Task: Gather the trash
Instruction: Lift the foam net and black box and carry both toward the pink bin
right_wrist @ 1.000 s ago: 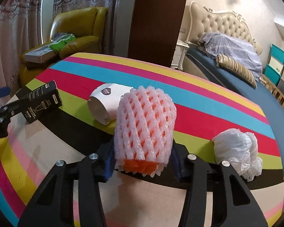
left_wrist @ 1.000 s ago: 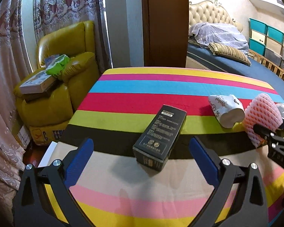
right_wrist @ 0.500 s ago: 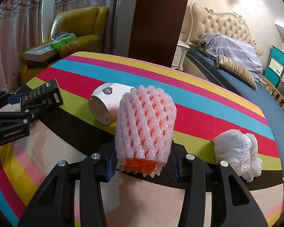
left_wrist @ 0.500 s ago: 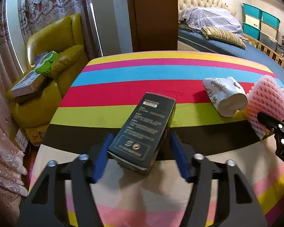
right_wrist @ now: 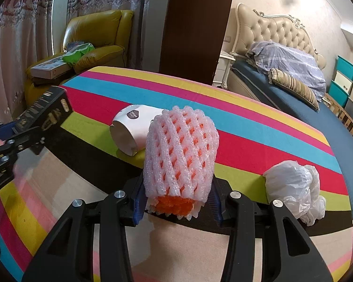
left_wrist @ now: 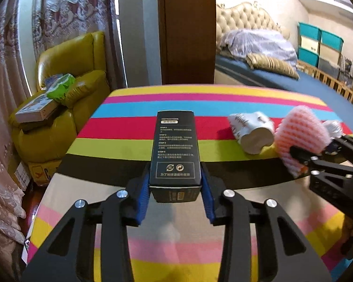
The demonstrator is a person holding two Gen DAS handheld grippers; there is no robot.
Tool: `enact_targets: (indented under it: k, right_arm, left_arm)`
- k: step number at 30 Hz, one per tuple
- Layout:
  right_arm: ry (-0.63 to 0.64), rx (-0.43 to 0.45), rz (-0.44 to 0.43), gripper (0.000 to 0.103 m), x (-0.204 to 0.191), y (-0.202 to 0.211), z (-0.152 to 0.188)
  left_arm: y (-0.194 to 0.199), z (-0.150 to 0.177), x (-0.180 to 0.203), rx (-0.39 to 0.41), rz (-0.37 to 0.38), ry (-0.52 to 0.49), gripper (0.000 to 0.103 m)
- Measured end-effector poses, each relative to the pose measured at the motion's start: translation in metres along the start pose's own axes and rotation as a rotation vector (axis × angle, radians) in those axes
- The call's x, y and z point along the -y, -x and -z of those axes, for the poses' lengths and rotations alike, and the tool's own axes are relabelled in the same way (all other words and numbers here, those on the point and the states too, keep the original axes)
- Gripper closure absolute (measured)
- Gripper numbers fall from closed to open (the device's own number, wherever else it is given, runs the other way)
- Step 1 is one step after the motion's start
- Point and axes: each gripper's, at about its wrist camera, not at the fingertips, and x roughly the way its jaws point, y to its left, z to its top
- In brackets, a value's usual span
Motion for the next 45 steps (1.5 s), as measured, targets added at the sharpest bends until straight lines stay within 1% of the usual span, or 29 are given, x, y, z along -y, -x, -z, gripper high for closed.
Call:
enact_targets:
  k: [4, 7, 12, 23, 27, 35, 38, 45]
  right_arm:
    - [-0.002, 0.006, -0.001, 0.061, 0.001, 0.001, -0.001]
    - [-0.010, 0.009, -0.004, 0.062, 0.003, 0.001, -0.001]
    - [-0.010, 0.018, 0.005, 0.062, 0.004, 0.005, 0.000]
    - [0.005, 0.041, 0.004, 0.062, 0.011, 0.035, 0.024]
    - [-0.021, 0.047, -0.004, 0.062, 0.023, 0.048, 0.035]
    - [-0.058, 0.073, 0.008, 0.062, 0.051, 0.078, 0.058]
    - [-0.057, 0.081, 0.023, 0.062, 0.056, 0.086, 0.065]
    - [-0.073, 0.073, 0.028, 0.062, 0.064, 0.094, 0.083]
  left_arm:
    - [0.024, 0.012, 0.000, 0.043, 0.005, 0.054, 0.066]
    - [0.035, 0.024, 0.001, 0.038, 0.022, 0.082, 0.066]
    - [0.047, 0.036, 0.005, 0.033, 0.032, 0.076, 0.066]
    - [0.052, 0.043, 0.034, 0.016, 0.059, -0.003, 0.066]
    - [0.052, 0.044, 0.047, 0.004, 0.068, -0.037, 0.066]
    - [0.051, 0.048, 0.072, -0.011, 0.096, -0.105, 0.066]
    - [0.051, 0.048, 0.081, -0.015, 0.107, -0.125, 0.066]
    - [0.051, 0.053, 0.092, -0.030, 0.125, -0.151, 0.066]
